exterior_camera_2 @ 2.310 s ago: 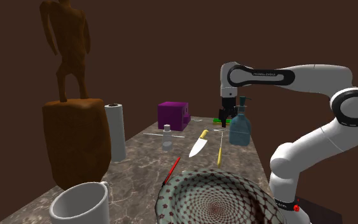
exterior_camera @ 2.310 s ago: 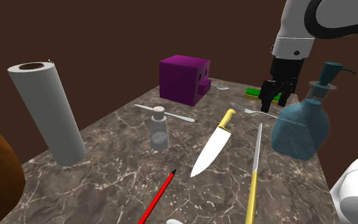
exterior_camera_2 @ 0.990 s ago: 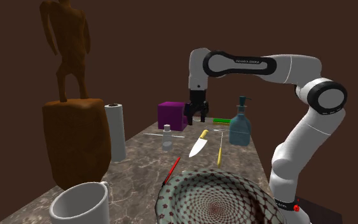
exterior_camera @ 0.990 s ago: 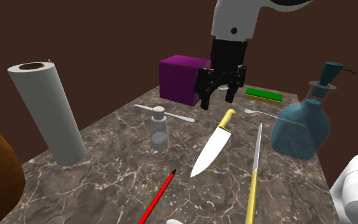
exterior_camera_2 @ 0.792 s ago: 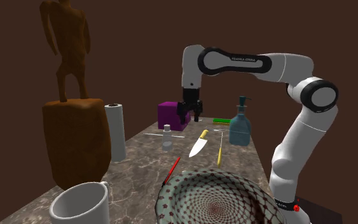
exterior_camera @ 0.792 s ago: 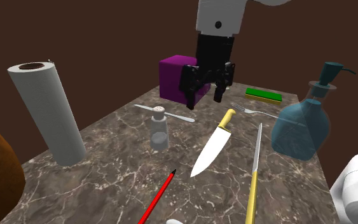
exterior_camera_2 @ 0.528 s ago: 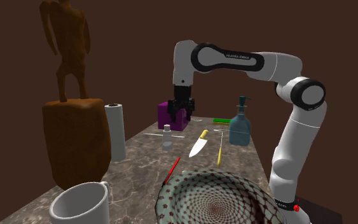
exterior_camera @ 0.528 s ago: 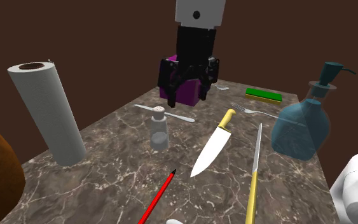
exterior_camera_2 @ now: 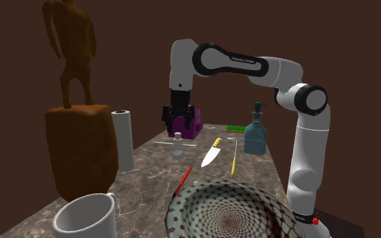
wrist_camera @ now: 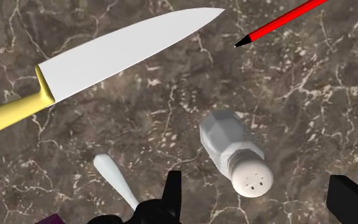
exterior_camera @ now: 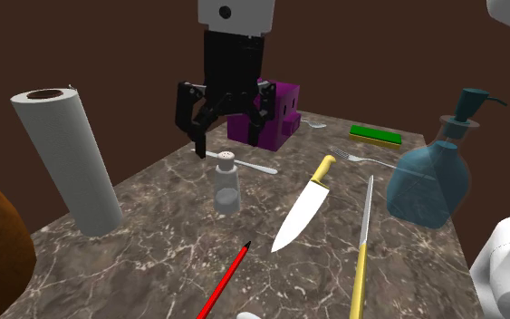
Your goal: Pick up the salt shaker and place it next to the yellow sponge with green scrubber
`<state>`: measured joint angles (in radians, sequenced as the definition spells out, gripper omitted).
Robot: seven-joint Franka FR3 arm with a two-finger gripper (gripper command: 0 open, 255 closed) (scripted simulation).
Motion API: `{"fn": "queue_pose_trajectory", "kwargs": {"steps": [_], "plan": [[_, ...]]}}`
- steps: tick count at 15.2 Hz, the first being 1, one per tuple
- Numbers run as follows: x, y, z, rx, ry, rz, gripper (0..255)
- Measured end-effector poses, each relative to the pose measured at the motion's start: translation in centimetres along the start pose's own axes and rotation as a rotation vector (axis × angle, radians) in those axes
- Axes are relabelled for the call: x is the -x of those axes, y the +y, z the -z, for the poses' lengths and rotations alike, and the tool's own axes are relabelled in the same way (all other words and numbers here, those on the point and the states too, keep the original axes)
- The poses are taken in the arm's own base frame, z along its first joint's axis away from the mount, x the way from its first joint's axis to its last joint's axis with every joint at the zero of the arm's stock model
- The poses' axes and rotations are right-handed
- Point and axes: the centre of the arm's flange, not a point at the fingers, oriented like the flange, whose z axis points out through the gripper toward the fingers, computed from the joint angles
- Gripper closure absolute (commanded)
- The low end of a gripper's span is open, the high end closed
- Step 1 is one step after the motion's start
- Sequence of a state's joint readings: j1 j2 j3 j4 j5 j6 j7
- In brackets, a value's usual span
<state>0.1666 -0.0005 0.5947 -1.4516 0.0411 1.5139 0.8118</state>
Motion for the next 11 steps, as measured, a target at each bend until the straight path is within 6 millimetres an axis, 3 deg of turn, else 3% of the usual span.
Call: {"fn": "queue_pose_trajectory", "kwargs": {"steps": [5, 11], "plan": [[0.1, 0.0, -2.6, 0.000, 0.000, 0.000, 0], [0.1, 0.0, -2.8, 0.000, 0.000, 0.000, 0]]}}
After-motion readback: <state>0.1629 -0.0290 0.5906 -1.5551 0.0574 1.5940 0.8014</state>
